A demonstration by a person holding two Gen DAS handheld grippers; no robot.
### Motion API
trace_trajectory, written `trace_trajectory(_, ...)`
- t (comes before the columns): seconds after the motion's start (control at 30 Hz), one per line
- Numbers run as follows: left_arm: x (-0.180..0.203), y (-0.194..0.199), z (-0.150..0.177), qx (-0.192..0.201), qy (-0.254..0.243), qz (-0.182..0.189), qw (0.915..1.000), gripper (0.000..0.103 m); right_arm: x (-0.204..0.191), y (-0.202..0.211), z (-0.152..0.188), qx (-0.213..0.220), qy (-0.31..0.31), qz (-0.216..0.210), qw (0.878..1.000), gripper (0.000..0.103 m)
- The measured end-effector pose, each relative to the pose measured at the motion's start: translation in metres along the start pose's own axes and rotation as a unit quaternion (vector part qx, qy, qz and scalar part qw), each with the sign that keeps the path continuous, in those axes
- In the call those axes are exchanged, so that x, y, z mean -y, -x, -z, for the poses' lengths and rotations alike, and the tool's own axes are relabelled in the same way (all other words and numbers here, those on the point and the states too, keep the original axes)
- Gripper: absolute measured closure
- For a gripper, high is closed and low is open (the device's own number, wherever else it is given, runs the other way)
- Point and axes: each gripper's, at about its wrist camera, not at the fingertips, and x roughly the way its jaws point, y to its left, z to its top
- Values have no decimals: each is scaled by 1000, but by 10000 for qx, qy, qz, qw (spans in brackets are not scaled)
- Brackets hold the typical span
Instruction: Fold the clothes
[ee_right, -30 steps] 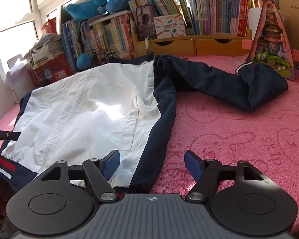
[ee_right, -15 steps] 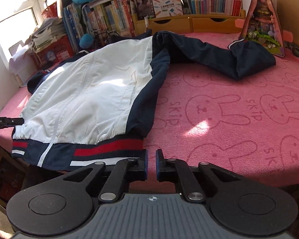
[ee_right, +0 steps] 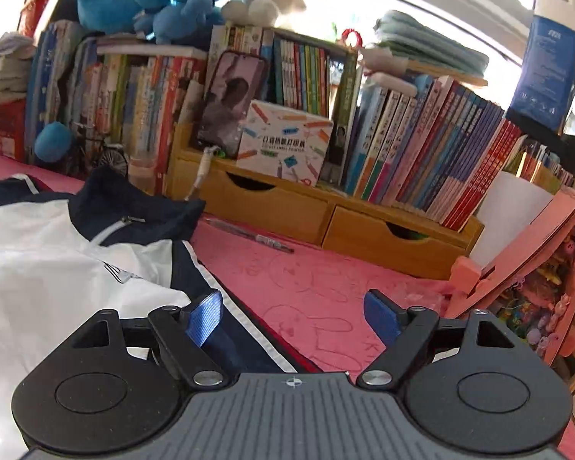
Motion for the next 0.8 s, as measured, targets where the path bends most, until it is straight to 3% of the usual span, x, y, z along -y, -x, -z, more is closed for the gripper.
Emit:
trace_trajectory(0.03,14,-14,-3,-33,-39,161,9999,8,1,-16,3,-343,39,-148,9993,45)
trace_trajectory(0.07,28,-27,-6,-66,-84,314,9994,8,2,-23,10,-614,57,-348,9975,53)
trace_trajectory(0.13,59,-49,-7,-131,-281,572,9979,7,2,-21,32,-982,206,-759,9921,56)
trace_trajectory(0.23,110,-83,3,-202,-785,878,9928,5,6,7,57,-988,379,-1124,9880,58)
trace_trajectory(0.33,150,-105,21,-212,-1398,874,9861,4,16,25,51,-1176,627,-1506,9796,60)
trace_trajectory(0.47,165,-126,39,-638,-1667,1032,9785,4,33,29,24,-837,716,-1225,9863,43)
trace_trajectory(0.57,160,-130,39,-814,-1569,1266,9761,1,23,-3,-1,-497,1291,-716,9878,41)
trace_trajectory(0.63,157,-132,39,-885,-1508,1414,9744,1,11,-32,-15,-523,1389,-977,9841,41)
trace_trajectory(0.7,157,-132,39,-904,-1504,1531,9725,0,-1,-58,-25,-570,1325,-1332,9805,29)
trace_trajectory(0.77,156,-132,39,-901,-1473,1667,9708,0,-14,-82,-35,-608,1244,-1533,9784,6)
trace_trajectory(0.8,154,-132,39,-899,-1434,1735,9702,0,-18,-91,-39,-652,1140,-1572,9788,3)
